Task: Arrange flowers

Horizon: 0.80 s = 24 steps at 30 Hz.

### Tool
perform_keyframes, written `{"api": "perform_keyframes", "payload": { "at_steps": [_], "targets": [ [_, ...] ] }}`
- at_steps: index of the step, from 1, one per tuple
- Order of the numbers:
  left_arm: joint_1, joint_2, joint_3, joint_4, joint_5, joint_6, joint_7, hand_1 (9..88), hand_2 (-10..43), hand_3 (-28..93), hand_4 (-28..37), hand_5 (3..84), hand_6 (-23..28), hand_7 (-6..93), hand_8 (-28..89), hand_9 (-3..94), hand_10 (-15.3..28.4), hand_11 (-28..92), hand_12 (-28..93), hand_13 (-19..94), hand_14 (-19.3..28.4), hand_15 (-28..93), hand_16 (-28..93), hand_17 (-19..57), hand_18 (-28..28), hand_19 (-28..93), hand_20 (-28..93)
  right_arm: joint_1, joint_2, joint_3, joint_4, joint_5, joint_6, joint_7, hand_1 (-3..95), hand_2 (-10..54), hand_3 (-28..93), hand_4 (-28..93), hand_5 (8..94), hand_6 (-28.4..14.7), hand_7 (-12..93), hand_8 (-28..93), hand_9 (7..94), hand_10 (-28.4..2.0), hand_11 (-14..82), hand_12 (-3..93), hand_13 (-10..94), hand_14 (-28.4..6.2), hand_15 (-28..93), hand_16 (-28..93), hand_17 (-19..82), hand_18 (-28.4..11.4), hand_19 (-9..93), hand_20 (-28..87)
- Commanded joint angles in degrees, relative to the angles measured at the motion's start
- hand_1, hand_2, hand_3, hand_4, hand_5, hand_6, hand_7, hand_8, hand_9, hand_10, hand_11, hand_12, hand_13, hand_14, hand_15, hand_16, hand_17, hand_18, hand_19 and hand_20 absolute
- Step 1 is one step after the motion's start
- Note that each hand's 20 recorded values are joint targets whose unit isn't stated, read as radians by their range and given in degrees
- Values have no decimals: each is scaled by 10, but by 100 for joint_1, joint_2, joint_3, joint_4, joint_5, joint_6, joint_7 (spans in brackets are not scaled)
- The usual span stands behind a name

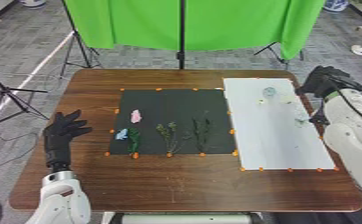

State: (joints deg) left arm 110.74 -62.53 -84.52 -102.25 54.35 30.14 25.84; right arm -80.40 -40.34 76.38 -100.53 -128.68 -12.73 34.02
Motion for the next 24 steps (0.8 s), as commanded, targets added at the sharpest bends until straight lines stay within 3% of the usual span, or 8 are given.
{"api": "perform_keyframes", "payload": {
  "at_steps": [1,15,19,24],
  "targets": [
    [263,-296,189,140,30,-62,-64,202,263,592,-283,615,86,77,-46,640,177,225,139,637,213,387,-30,243,258,737,71,-531,-153,167,94,5,-280,192,332,-95,640,-141,611,18,163,-114,794,-141,165,188,863,-67,534,325,526,-189,926,454],
    [184,-343,241,195,49,-130,-65,205,260,595,-283,614,86,78,-46,640,177,225,140,638,213,388,-30,242,258,737,72,-877,-500,87,337,28,65,299,360,-95,647,-145,595,12,165,-108,788,-132,168,188,868,-56,535,327,535,-181,931,444],
    [173,-357,236,211,44,-141,-73,210,257,598,-283,615,86,77,-47,640,176,225,140,638,212,387,-30,242,257,736,72,-1154,-556,58,417,-15,737,411,431,-95,667,-173,616,27,191,-117,798,-121,182,187,885,-38,537,329,552,-170,932,458],
    [191,-369,216,215,26,-131,-57,214,255,599,-283,615,86,79,-46,640,176,226,140,637,212,387,-30,242,257,736,72,-1342,-558,-10,495,-95,1643,461,613,-95,549,-184,704,14,238,13,867,-86,69,338,901,-23,547,335,571,-156,932,483]
  ]
}}
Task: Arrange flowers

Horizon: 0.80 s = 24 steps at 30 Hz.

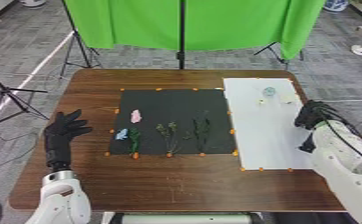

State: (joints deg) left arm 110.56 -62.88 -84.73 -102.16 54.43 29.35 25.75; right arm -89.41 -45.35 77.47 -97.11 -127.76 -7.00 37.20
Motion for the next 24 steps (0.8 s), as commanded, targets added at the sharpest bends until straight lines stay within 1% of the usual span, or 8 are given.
{"api": "perform_keyframes", "payload": {
  "at_steps": [1,6,8,11,17,18,21,24],
  "targets": [
    [226,-337,226,194,10,-46,-41,215,255,599,-283,615,86,78,-47,640,176,225,139,638,212,387,-30,242,257,736,72,-439,-24,-130,139,-148,1167,134,634,-95,544,-184,735,13,253,30,878,-84,71,348,905,-21,548,338,577,-154,932,485],
    [272,-320,188,164,20,-15,-39,217,254,598,-283,615,86,78,-46,640,176,226,140,638,212,386,-30,242,257,736,72,33,206,-197,-71,-518,1827,-56,669,-95,548,-184,782,1,281,42,903,-87,86,379,921,-12,545,351,596,-145,932,488],
    [330,-298,161,130,21,2,-53,218,254,598,-283,615,86,78,-46,641,176,225,139,638,212,387,-30,242,257,736,72,540,318,-330,-295,-438,1988,-113,673,-95,549,-183,786,-1,281,43,905,-89,88,384,921,-12,545,353,597,-145,932,489],
    [291,-266,170,147,42,1,-94,218,254,598,-283,615,86,78,-46,641,176,225,139,638,212,387,-30,242,257,737,72,1585,395,-795,-535,-598,2386,-477,673,-95,551,-174,788,-2,280,45,907,-91,87,391,922,-11,543,360,599,-144,932,490],
    [203,-190,238,157,63,-25,-106,219,254,597,-283,616,86,78,-47,641,176,225,140,638,212,388,-30,242,257,737,72,3535,-172,-2161,-628,-686,3110,-1306,666,-95,556,-167,789,-2,282,49,909,-90,88,399,921,-10,543,368,599,-143,932,494],
    [187,-179,251,160,52,-22,-104,219,254,597,-283,616,86,78,-46,641,176,226,140,637,212,388,-30,242,257,737,72,3637,-307,-2317,-829,-735,3122,-1339,665,-95,557,-167,788,-2,282,50,908,-89,88,401,920,-9,544,369,600,-144,932,495],
    [157,-179,280,162,60,-30,-115,219,254,598,-283,616,87,78,-47,641,176,226,140,637,212,388,-30,242,257,737,72,3970,-737,-2893,-840,-585,3055,-1716,663,-95,559,-168,789,0,283,50,909,-87,88,403,919,-9,546,372,599,-143,932,497],
    [167,-157,296,154,49,-42,-86,219,254,598,-283,615,87,78,-46,641,176,226,140,636,214,389,-30,243,257,737,72,4096,-1061,-3434,-785,-63,2573,-1825,659,-95,561,-170,788,1,285,49,909,-86,87,404,918,-7,549,373,598,-140,932,502]
  ]
}}
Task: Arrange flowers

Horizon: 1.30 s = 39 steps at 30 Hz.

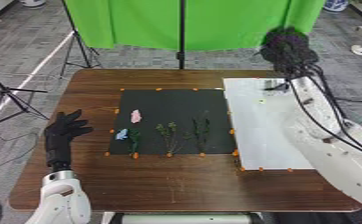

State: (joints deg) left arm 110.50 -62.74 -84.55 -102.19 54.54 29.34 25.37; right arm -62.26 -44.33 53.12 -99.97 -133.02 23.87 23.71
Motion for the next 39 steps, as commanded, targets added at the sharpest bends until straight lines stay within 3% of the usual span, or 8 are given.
{"api": "perform_keyframes", "payload": {
  "at_steps": [1,6,10,22,26,39],
  "targets": [
    [151,-170,278,166,46,-49,-63,219,254,598,-283,615,87,77,-46,641,176,226,140,636,213,389,-30,243,257,737,72,1385,-1249,-1147,-422,555,-722,-530,657,-95,565,-171,788,1,286,49,909,-86,87,406,917,-7,550,374,598,-140,932,504],
    [116,-137,297,161,44,-28,-48,218,254,599,-283,615,87,77,-46,641,176,226,140,637,212,388,-30,243,257,737,72,1395,-1569,-1943,-16,803,-2086,-545,657,-95,566,-174,786,3,288,46,909,-84,86,406,916,-6,552,375,598,-139,932,509],
    [105,-155,303,163,41,-13,-24,218,255,598,-283,615,87,78,-46,641,176,226,140,637,212,387,-31,242,257,736,72,1313,-1833,-2148,304,795,-2752,-404,657,-95,564,-173,783,4,291,47,908,-84,86,406,916,-5,553,374,597,-137,932,511],
    [63,-207,323,228,27,-53,18,217,256,599,-283,616,86,78,-46,641,177,226,140,637,212,387,-30,243,256,735,73,975,-2114,-2281,658,615,-3378,-184,655,-95,563,-171,782,3,291,49,908,-84,85,405,915,-5,554,375,599,-135,932,515],
    [76,-203,308,211,18,-42,6,220,256,597,-283,616,87,78,-46,641,177,226,140,637,212,387,-30,243,257,736,73,865,-2147,-2364,645,641,-3534,-186,656,-95,561,-171,780,5,290,49,908,-85,83,404,913,-7,555,375,597,-136,932,515],
    [46,-190,335,216,24,-63,-19,218,257,597,-283,615,87,77,-46,642,175,225,140,636,212,388,-30,242,257,736,72,815,-2284,-2411,740,587,-3450,-218,643,-95,567,-172,767,11,294,55,902,-82,78,396,909,-8,556,373,595,-138,932,515]
  ]
}}
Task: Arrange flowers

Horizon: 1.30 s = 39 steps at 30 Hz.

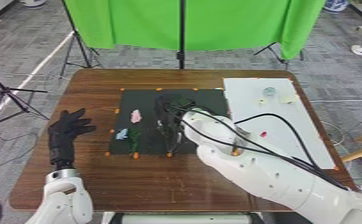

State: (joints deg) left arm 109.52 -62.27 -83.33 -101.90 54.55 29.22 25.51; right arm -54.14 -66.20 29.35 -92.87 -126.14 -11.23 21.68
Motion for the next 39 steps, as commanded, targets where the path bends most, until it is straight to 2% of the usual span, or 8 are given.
{"api": "perform_keyframes", "payload": {
  "at_steps": [1,9,13,20,27,31,35,39],
  "targets": [
    [152,-242,204,182,26,-58,-40,218,257,597,-283,615,87,77,-46,642,175,224,140,636,212,388,-30,242,257,737,72,-8,-101,-17,26,-108,48,-15,639,-95,569,-171,764,11,296,54,900,-82,78,396,908,-8,557,373,593,-137,932,516],
    [184,-251,175,173,71,-82,-77,210,231,603,-282,613,88,76,-46,640,177,224,140,634,212,388,-31,242,257,738,70,23,-49,106,-65,129,-441,-27,581,-95,551,-142,703,6,257,37,832,-99,80,356,881,-24,554,359,570,-144,932,506],
    [196,-240,172,158,81,-93,-84,208,215,608,-283,611,88,75,-46,639,177,224,140,632,213,388,-31,240,257,738,70,62,-11,112,-127,163,-604,7,440,-95,655,-159,633,24,196,-103,754,-131,181,206,873,-34,540,352,558,-154,932,501],
    [191,-216,159,155,94,-99,-96,213,201,610,-283,608,86,76,-45,636,178,225,140,631,214,388,-31,237,258,737,72,183,74,146,-225,-263,-817,-176,348,-95,650,-150,571,21,155,-110,740,-152,166,196,877,-46,524,350,552,-167,932,499],
    [223,-205,141,132,103,-90,-118,214,197,612,-283,606,83,79,-44,635,177,225,140,629,214,389,-31,237,258,736,73,450,189,340,-499,-526,-541,-298,323,-95,645,-143,542,23,148,-108,740,-152,182,212,876,-49,519,353,551,-171,932,497],
    [270,-210,119,97,110,-82,-138,215,196,611,-283,606,82,79,-44,635,176,225,140,628,214,389,-31,237,259,736,74,678,332,614,-702,-651,-37,-389,314,-95,639,-141,541,22,147,-107,742,-151,187,216,877,-49,518,354,550,-173,932,498],
    [315,-177,112,78,118,-49,-144,215,194,610,-283,606,82,79,-45,635,176,225,140,629,215,390,-31,237,259,736,74,881,606,771,-660,-813,1535,-416,306,-95,641,-140,557,14,151,-101,713,-154,186,221,851,-61,529,360,538,-176,932,506],
    [312,-215,110,84,137,-91,-172,216,194,610,-283,605,81,80,-45,635,176,224,139,629,214,389,-32,237,259,735,74,667,812,1270,-662,-1092,1897,-71,302,-95,645,-140,569,7,162,-93,680,-157,189,234,832,-65,547,362,533,-173,932,513]
  ]
}}
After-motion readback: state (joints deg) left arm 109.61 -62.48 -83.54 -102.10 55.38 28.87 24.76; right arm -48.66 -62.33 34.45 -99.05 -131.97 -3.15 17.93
